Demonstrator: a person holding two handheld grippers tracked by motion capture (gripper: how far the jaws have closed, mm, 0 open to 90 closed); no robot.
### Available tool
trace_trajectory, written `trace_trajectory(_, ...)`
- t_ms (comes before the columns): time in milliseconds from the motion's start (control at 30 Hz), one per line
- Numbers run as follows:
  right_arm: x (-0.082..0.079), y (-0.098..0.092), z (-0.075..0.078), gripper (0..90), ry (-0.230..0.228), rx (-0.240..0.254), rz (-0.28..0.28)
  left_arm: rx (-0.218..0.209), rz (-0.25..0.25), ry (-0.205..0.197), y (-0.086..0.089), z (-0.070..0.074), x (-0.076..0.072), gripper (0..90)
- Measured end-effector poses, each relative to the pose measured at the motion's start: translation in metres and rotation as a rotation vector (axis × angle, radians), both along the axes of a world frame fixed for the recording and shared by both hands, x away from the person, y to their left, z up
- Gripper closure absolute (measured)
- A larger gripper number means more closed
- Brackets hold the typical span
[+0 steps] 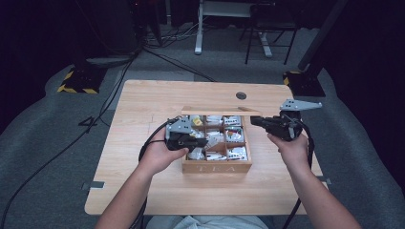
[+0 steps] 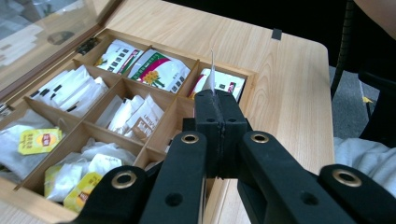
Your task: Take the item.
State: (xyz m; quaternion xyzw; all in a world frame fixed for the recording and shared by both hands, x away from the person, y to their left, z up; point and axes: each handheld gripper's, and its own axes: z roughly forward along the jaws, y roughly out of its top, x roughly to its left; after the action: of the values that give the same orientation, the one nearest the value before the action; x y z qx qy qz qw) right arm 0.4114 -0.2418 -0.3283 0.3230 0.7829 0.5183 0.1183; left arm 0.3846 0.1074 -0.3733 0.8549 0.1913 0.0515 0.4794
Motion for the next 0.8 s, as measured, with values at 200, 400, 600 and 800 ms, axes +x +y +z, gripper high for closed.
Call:
trace_trajectory(200,0.0,0.0,-0.001,90.0,0.001,0.004,-0.001,-0.021,0.001,-0.015,0.016,-0.002,-0.008,90.0)
trace_trajectory(400,-0.001,0.0,-0.001,90.0,0.001,-0.001,0.0,-0.045,0.01,-0.019,0.033,-0.005,-0.016,90.0)
trace_trajectory(600,-0.002,0.0,-0.001,90.0,0.002,-0.003,-0.002,-0.058,0.02,-0.031,0.048,0.0,-0.022,90.0)
trace_trajectory(800,-0.001,0.0,-0.001,90.0,0.004,-0.003,-0.001,-0.046,0.037,-0.028,0.058,0.0,-0.025,90.0)
